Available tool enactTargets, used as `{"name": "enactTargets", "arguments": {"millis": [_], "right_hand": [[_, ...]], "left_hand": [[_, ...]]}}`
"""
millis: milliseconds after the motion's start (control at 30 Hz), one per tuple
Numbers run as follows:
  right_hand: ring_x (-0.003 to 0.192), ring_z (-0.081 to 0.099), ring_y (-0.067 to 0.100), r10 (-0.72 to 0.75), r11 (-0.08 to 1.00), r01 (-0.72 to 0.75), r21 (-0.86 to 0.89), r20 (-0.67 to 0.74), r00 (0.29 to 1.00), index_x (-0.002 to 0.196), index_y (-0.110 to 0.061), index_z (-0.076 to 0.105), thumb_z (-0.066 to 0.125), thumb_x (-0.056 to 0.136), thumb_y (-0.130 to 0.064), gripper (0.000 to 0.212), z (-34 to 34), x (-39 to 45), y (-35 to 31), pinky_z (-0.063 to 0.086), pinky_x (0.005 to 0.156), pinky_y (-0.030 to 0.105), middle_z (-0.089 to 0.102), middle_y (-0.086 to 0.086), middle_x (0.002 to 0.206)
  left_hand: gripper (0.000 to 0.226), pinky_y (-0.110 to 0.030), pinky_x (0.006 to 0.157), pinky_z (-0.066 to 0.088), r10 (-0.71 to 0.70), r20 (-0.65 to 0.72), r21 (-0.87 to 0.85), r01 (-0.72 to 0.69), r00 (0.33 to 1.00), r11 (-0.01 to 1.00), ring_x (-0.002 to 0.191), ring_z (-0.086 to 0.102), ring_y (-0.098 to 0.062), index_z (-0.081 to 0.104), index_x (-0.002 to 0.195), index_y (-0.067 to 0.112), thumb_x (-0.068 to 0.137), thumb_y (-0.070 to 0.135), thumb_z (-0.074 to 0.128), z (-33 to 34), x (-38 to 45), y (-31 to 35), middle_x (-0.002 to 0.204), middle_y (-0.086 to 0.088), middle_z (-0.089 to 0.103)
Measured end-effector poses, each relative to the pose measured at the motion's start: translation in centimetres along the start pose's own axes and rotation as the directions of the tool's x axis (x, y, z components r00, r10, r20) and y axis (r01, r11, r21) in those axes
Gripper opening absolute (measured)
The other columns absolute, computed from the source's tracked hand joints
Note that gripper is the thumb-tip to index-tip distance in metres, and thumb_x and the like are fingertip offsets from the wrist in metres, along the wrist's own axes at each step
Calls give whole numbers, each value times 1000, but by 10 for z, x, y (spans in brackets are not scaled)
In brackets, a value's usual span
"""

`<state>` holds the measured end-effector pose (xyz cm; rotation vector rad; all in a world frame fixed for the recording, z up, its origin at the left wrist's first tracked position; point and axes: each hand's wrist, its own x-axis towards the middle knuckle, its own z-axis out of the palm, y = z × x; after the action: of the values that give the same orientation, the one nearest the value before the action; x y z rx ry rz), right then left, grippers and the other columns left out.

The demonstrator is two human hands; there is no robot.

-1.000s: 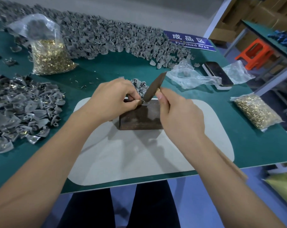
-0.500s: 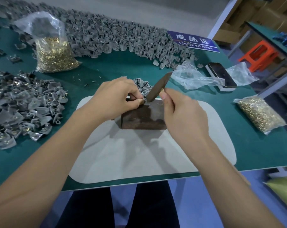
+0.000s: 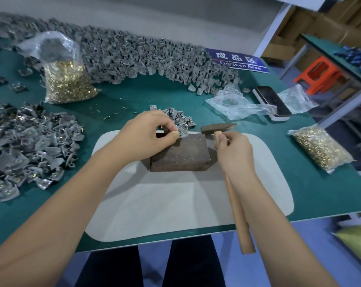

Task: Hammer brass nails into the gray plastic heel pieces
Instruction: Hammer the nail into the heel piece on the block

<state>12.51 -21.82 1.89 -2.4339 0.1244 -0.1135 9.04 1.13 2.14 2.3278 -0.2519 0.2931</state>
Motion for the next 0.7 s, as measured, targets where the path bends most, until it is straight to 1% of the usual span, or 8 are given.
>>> {"name": "enactTargets", "arguments": {"millis": [133,167,267,333,400,467,600,700], "right_hand": [[86,36,15,-76,997,75,-33,-29,997,107,-10,75,54,104,-22,25,4,-10,2,40,86,31,56,15,115],[87,37,15,-93,994,92,-57,-25,995,107,-11,76,55,104,-22,24,4,-11,2,39,88,30,54,15,117],[102,55,23,-163,984,154,-84,-103,981,108,-19,76,57,102,-28,22,2,-14,-4,41,83,32,54,7,114],[97,60,19,-299,952,304,14,-139,944,104,-22,76,59,101,-24,17,1,-16,-13,45,82,32,63,0,104],[94,63,16,-425,892,432,133,-80,902,103,-20,76,62,98,-17,15,5,-20,-22,50,86,35,71,-4,98],[99,65,16,-485,860,473,189,20,874,109,-20,76,64,97,-16,17,9,-23,-29,52,91,38,74,-7,102],[97,52,-4,-621,778,594,206,111,776,111,-23,78,73,94,-19,19,12,-23,-39,45,93,31,71,-17,103],[102,52,7,-642,764,601,235,178,746,111,-27,79,78,91,-24,21,19,-27,-59,45,96,34,74,-15,103]], "left_hand": [[10,-42,91,49,16,25,-27,-16,1000,1000,92,58,-12,73,88,23,92,31,71,-2,0,0,88,13,61],[10,-42,91,49,22,32,-33,-21,999,999,92,58,-12,73,88,22,93,31,71,-2,0,0,88,13,62],[11,-43,92,48,29,40,-38,-28,999,999,94,58,-13,74,89,23,93,32,71,-2,-1,-2,89,11,64],[11,-43,94,48,31,39,-45,-29,999,999,95,59,-13,74,89,23,94,32,71,-1,-1,-3,90,10,65],[12,-45,95,47,35,43,-35,-33,998,999,95,58,-14,74,90,22,94,32,70,-2,-1,-1,90,8,65],[10,-46,92,47,53,39,-19,-52,998,998,95,57,-15,74,91,21,94,30,70,-5,-3,0,90,7,65],[7,-44,89,47,22,-6,-35,-22,1000,999,95,57,-16,71,88,26,94,27,71,-22,-19,-4,90,6,65],[5,-33,90,47,-41,-77,-62,36,996,997,96,59,-10,72,90,25,94,27,70,-36,-42,-9,91,8,64]]}}
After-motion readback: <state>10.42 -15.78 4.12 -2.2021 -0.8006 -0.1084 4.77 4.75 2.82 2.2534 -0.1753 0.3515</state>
